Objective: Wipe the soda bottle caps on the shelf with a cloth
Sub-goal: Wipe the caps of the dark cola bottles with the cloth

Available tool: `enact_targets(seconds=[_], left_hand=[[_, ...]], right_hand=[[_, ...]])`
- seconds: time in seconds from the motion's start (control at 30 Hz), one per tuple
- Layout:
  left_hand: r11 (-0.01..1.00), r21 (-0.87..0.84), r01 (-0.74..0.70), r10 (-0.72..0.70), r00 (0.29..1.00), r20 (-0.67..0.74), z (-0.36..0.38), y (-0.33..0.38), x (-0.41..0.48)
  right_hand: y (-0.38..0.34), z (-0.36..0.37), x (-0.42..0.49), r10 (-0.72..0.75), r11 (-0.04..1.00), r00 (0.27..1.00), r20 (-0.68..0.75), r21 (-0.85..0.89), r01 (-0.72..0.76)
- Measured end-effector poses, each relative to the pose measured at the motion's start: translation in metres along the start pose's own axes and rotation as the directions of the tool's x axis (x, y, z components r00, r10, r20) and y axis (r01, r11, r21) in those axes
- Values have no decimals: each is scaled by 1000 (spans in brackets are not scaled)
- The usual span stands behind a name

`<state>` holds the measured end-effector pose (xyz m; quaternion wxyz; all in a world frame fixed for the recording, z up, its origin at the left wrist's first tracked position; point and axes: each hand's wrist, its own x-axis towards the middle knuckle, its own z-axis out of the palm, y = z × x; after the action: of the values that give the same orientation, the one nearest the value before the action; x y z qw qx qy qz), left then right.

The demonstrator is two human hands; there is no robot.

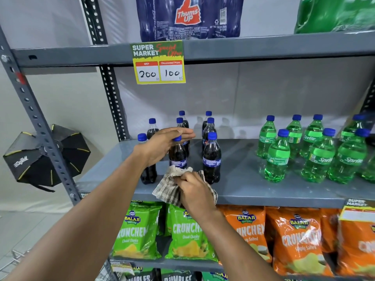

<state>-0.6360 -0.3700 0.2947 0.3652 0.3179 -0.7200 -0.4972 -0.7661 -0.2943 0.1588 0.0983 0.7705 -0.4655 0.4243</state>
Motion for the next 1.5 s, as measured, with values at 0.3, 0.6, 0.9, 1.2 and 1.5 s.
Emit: enact_targets(seconds=[0.3,0.6,0.9,1.2,1.5], left_hand=[[989,147,-12,20,998,-55,-7,11,8],[944,219,-247,278,953,-121,50,46,19],[985,170,-21,7,997,81,73,21,55],[1000,8,-10,10,995,99,76,20,57],[1000,-18,-5,7,994,112,74,14,59]], right_hand=[[-2,-42,-27,70,986,959,-274,165,-25],[21,-105,-67,195,969,891,-411,223,-110],[34,-108,-26,125,992,941,-314,43,-117],[45,-80,20,52,981,993,-103,-179,-70],[46,-73,2,-11,959,1000,23,-282,17]])
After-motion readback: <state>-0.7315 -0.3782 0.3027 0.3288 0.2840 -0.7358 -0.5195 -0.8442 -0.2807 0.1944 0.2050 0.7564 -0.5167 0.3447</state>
